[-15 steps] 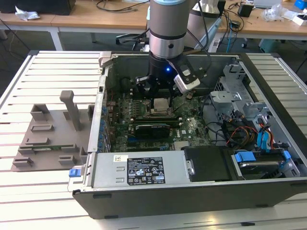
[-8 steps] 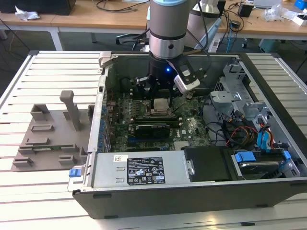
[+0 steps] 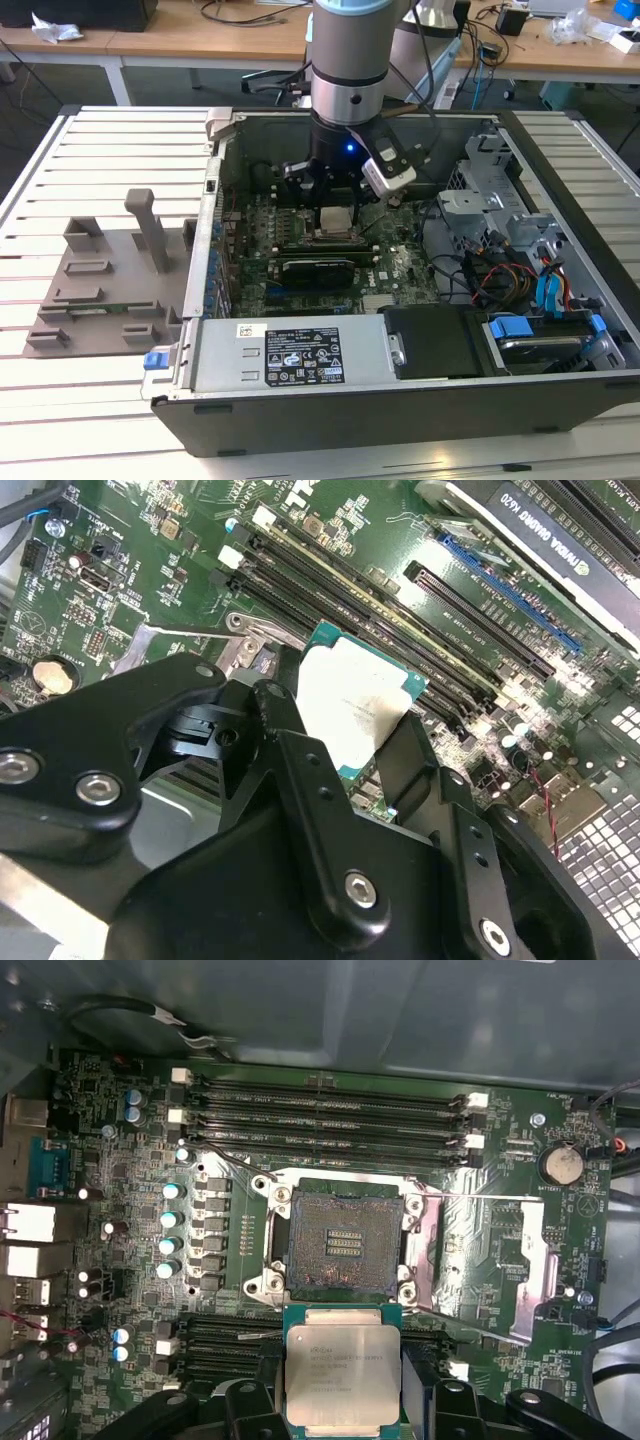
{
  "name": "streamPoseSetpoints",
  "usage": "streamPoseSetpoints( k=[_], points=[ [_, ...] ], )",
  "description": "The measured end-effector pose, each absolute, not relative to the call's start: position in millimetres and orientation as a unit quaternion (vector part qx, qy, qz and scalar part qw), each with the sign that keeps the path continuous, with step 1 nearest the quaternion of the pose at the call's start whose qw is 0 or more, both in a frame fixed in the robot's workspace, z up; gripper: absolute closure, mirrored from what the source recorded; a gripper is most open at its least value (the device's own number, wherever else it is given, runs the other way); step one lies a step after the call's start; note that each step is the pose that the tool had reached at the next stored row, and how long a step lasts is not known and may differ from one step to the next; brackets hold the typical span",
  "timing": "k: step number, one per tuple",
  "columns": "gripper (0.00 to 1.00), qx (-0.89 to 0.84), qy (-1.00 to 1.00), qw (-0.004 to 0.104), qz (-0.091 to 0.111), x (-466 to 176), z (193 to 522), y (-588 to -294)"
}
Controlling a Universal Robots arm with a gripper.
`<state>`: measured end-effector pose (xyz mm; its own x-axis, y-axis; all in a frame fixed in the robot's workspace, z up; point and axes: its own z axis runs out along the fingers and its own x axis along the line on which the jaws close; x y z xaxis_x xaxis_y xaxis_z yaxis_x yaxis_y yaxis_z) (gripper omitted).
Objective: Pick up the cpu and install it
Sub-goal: 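Pick up the cpu and move it towards the insertion slot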
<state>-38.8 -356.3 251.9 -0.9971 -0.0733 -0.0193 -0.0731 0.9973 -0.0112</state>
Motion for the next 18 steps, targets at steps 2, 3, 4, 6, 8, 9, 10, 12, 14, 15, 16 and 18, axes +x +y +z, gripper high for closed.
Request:
streamPoseSetpoints(
  k=[2,3,4,6,8,9,10,12,14,15,16,18],
  points=[
    [0.45,-0.037,0.999,0.010,-0.005,-38.7,251.2,-356.3],
    [0.45,-0.037,0.999,0.010,-0.005,-38.6,250.8,-356.2],
    [0.45,-0.037,0.999,0.010,-0.005,-38.5,250.5,-356.1],
    [0.45,-0.037,0.999,0.010,-0.005,-38.1,249.6,-355.1],
    [0.45,-0.037,0.999,0.010,-0.005,-38.0,249.4,-353.8],
    [0.45,-0.037,0.999,0.010,-0.005,-37.7,249.1,-352.4],
    [0.45,-0.037,0.999,0.010,-0.005,-37.1,248.8,-351.0],
    [0.45,-0.037,0.999,0.010,-0.005,-36.2,247.5,-349.2],
    [0.45,-0.037,0.999,0.010,-0.006,-36.1,245.8,-346.4],
    [0.45,-0.036,0.999,0.010,-0.006,-35.7,245.0,-343.9],
    [0.45,-0.036,0.999,0.010,-0.006,-35.4,244.4,-341.7],
    [0.45,-0.032,0.999,0.010,-0.007,-34.7,243.0,-339.7]
  ],
)
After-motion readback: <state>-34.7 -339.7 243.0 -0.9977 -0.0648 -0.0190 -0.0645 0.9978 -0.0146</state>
